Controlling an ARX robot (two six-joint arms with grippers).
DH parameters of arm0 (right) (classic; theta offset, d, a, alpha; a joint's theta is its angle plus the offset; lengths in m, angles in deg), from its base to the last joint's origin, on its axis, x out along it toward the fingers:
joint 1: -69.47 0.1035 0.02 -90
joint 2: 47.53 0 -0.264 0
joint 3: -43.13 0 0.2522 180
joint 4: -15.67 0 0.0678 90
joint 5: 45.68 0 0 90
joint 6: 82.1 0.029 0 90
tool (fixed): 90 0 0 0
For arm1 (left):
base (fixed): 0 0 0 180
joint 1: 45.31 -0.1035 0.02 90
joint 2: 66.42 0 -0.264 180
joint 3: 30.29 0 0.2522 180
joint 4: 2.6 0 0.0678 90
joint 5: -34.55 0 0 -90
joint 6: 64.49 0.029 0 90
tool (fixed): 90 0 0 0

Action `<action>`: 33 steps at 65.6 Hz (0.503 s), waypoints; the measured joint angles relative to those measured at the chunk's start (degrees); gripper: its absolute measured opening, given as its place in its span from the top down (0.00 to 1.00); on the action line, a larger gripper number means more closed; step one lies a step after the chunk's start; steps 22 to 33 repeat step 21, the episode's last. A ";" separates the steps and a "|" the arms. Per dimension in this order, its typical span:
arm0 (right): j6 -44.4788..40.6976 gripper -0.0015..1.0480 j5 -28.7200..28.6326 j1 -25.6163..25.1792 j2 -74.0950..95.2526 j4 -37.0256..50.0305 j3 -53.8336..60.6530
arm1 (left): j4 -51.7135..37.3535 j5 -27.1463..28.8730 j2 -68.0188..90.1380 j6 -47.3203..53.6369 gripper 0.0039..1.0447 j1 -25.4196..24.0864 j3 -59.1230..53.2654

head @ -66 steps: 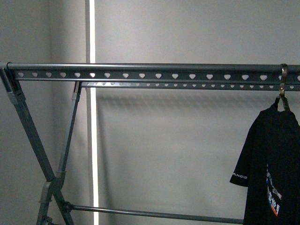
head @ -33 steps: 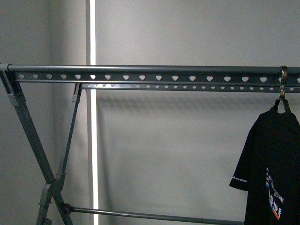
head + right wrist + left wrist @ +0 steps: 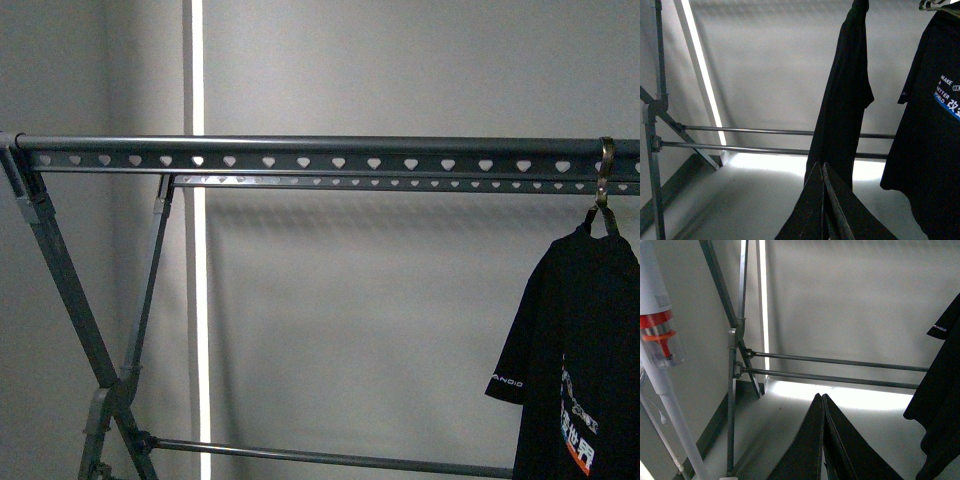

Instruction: Hang clothes on hanger

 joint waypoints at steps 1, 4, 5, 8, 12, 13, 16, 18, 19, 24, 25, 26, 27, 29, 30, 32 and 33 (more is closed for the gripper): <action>0.00 0.98 0.00 0.00 0.00 0.00 0.00 | 0.00 -0.02 0.00 -0.02 0.95 0.00 0.00; -0.11 0.96 0.00 0.00 0.00 0.00 0.00 | 0.00 0.00 0.00 0.00 0.87 0.00 0.00; -0.07 0.94 -0.02 0.00 0.00 0.00 0.00 | 0.00 0.00 0.00 0.00 0.85 0.00 0.00; -0.09 0.86 0.00 0.00 0.00 0.00 0.00 | 0.00 0.00 0.00 0.00 0.77 0.00 0.00; -0.09 0.74 0.00 0.00 0.00 0.00 0.00 | 0.00 0.00 0.00 0.00 0.65 0.00 0.00; -0.09 0.71 0.00 0.00 0.00 0.00 0.00 | 0.00 0.00 0.00 0.00 0.61 0.00 0.00; -0.09 0.64 0.00 0.00 0.00 0.00 0.00 | 0.00 0.00 0.00 0.00 0.54 0.00 0.00; -0.09 0.59 -0.02 0.00 0.00 0.00 0.00 | 0.00 0.00 0.00 0.00 0.49 0.00 0.00; -0.09 0.56 0.00 0.00 0.00 0.00 0.00 | 0.00 0.00 0.00 0.00 0.46 0.00 0.00; -0.09 0.51 0.00 0.00 0.00 0.00 0.00 | 0.00 0.00 0.00 0.00 0.41 0.00 0.00; -0.09 0.51 0.00 0.00 0.00 0.00 0.00 | 0.00 0.00 0.00 0.00 0.41 0.00 0.00; -0.09 0.51 0.00 0.00 0.00 0.00 0.00 | 0.00 0.00 0.00 0.00 0.41 0.00 0.00; -0.09 0.51 0.00 0.00 0.00 0.00 0.00 | 0.00 0.00 0.00 0.00 0.41 0.00 0.00; -0.09 0.51 0.00 0.00 0.00 0.00 0.00 | 0.00 0.00 0.00 0.00 0.41 0.00 0.00; -0.09 0.51 0.00 0.00 0.00 0.00 0.00 | 0.00 0.00 0.00 0.00 0.41 0.00 0.00; -0.09 0.51 0.00 0.00 0.00 0.00 0.00 | 0.00 0.00 0.00 0.00 0.41 0.00 0.00; -0.09 0.51 0.00 0.00 0.00 0.00 0.00 | 0.00 0.00 0.00 0.00 0.41 0.00 0.00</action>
